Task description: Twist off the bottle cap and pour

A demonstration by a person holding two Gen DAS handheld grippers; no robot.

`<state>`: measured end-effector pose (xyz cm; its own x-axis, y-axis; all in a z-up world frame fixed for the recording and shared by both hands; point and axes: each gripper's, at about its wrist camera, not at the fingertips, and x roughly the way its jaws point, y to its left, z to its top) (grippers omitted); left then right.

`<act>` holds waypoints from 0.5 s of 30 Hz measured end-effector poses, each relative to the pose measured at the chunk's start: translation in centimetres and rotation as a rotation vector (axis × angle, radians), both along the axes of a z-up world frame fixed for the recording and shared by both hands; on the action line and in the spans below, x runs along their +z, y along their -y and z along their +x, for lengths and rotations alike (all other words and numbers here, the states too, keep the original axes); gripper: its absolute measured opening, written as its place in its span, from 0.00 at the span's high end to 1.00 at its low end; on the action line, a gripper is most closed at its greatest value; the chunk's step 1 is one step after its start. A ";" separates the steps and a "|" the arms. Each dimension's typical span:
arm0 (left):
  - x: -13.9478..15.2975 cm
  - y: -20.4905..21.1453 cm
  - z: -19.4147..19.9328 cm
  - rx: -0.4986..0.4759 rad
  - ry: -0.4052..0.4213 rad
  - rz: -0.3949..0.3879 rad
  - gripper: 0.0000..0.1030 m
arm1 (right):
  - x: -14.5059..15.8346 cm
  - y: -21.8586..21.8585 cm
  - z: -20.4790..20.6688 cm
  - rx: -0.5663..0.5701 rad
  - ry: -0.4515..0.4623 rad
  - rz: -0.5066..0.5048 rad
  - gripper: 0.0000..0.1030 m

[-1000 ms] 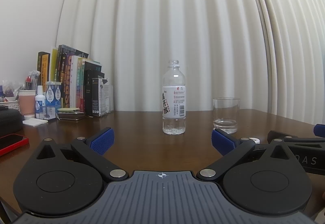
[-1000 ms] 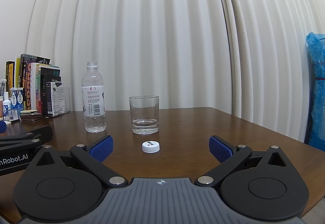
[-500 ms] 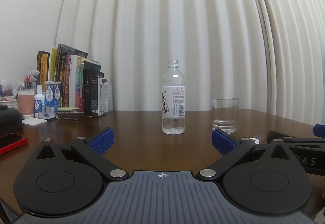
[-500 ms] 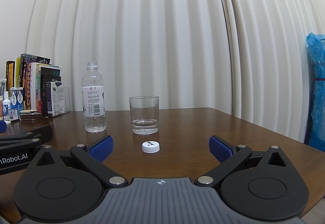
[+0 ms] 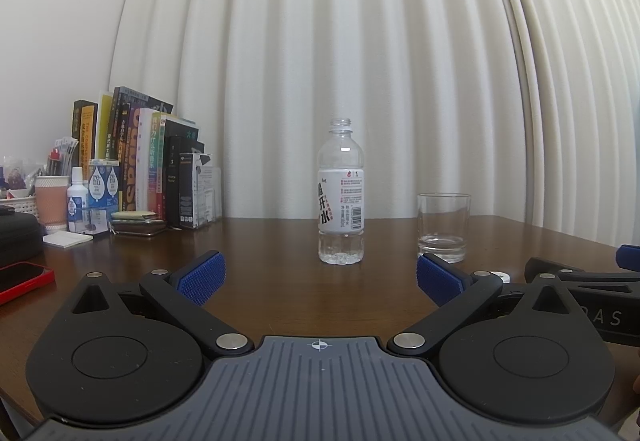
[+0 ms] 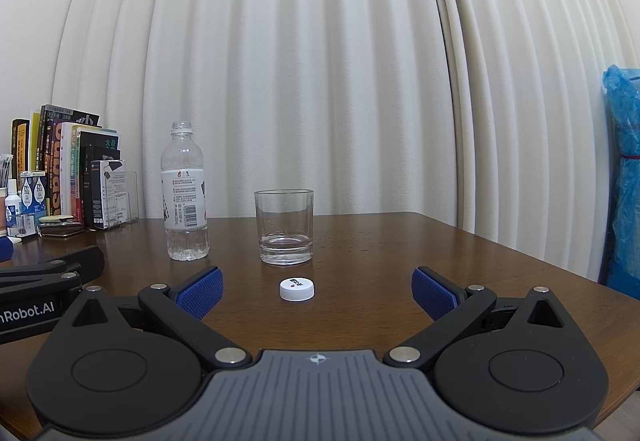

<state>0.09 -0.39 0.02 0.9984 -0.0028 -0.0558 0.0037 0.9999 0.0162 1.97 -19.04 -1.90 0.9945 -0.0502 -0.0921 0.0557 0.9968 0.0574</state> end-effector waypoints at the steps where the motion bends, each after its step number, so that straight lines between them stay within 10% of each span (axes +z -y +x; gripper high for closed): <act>1: 0.0 0.0 0.0 0.000 -0.001 0.000 0.00 | 0.0 0.0 0.0 0.000 0.000 0.000 0.00; 15: 0.2 -0.2 0.4 -0.014 -0.030 -0.006 0.00 | 0.2 0.5 0.2 0.016 -0.040 -0.002 0.00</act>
<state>0.48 -0.22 0.20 0.9961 -0.0174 -0.0860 0.0183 0.9998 0.0100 2.16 -19.54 -1.69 0.9907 -0.0341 -0.1317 0.0415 0.9977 0.0539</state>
